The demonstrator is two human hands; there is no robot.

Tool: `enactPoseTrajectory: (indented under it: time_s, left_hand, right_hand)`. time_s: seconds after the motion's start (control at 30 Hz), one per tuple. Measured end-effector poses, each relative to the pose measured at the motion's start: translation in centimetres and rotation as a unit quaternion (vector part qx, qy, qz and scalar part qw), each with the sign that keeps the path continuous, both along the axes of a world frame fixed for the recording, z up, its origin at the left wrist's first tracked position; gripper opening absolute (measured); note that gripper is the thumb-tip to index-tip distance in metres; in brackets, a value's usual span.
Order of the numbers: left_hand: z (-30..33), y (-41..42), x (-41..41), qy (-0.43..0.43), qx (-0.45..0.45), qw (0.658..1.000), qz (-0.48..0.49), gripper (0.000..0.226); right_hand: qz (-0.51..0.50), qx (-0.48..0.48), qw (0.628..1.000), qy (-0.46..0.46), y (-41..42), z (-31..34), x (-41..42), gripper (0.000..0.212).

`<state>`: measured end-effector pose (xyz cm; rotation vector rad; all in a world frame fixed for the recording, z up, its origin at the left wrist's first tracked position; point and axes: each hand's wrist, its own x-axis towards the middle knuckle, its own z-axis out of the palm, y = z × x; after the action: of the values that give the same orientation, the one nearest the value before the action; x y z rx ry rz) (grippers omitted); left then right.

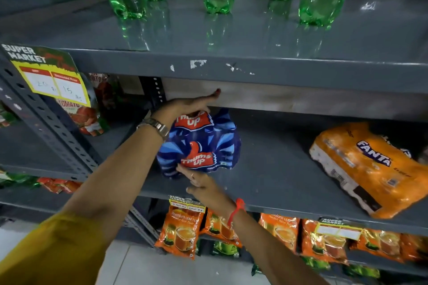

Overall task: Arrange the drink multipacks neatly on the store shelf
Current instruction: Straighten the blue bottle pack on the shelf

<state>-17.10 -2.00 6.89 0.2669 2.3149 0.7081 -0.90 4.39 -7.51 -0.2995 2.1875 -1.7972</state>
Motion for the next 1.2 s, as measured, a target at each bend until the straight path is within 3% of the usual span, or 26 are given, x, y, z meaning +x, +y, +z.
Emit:
enactPoseTrajectory:
  time_s: [0.07, 0.13, 0.17, 0.23, 0.3, 0.37, 0.43, 0.5, 0.57, 0.83, 1.07, 1.2]
  left_hand:
    - [-0.5, 0.7, 0.5, 0.101, -0.022, 0.995, 0.002, 0.097]
    - [-1.7, 0.4, 1.1, 0.247, 0.001, 0.969, 0.027, 0.077]
    - [-2.4, -0.3, 1.8, 0.323, 0.033, 0.945, 0.051, 0.067]
    - [-4.2, -2.7, 3.4, 0.459, 0.076, 0.877, 0.120, 0.046]
    - [-6.3, -5.0, 5.5, 0.526, 0.133, 0.811, 0.218, 0.039]
    - [-8.5, -6.2, 7.5, 0.482, 0.299, 0.758, 0.322, 0.047]
    - [-10.3, -6.4, 9.1, 0.341, 0.428, 0.723, 0.422, 0.055]
    - [-12.1, -6.3, 9.7, 0.202, 0.478, 0.709, 0.477, 0.053]
    - [-13.3, -6.7, 9.6, 0.155, 0.457, 0.730, 0.483, 0.056]
    - [-14.4, -8.6, 10.4, 0.161, 0.427, 0.756, 0.470, 0.067]
    - [-13.0, -8.3, 11.6, 0.191, 0.427, 0.747, 0.472, 0.059]
    - [-11.0, -7.0, 12.5, 0.280, 0.420, 0.721, 0.475, 0.055]
  right_hand:
    - [0.001, -0.003, 1.000, -0.005, -0.2, 0.3, -0.6, 0.060]
    - [-0.107, -0.061, 0.992, 0.024, 0.2, 0.4, -0.4, 0.046]
    - [-0.202, -0.100, 0.973, 0.052, 0.7, 0.5, 0.0, 0.036]
    - [-0.397, -0.145, 0.900, 0.107, 2.6, 0.3, 0.2, 0.031]
    - [-0.502, -0.123, 0.845, 0.139, 4.8, 0.2, -0.2, 0.017]
    - [-0.493, -0.116, 0.854, 0.123, 6.4, 0.8, -1.3, 0.016]
    - [-0.421, -0.146, 0.894, 0.054, 6.7, 1.1, -2.5, 0.017]
    - [-0.379, -0.177, 0.908, 0.029, 6.5, 1.2, -3.1, 0.008]
    - [-0.382, -0.177, 0.906, 0.029, 6.1, 0.9, -2.9, 0.010]
    - [-0.381, -0.170, 0.908, 0.044, 4.6, -0.3, 1.2, 0.006]
    - [-0.361, -0.150, 0.921, 0.011, 4.7, 0.4, 2.8, 0.013]
    - [-0.340, -0.080, 0.936, 0.051, 7.0, 1.1, 4.1, 0.014]
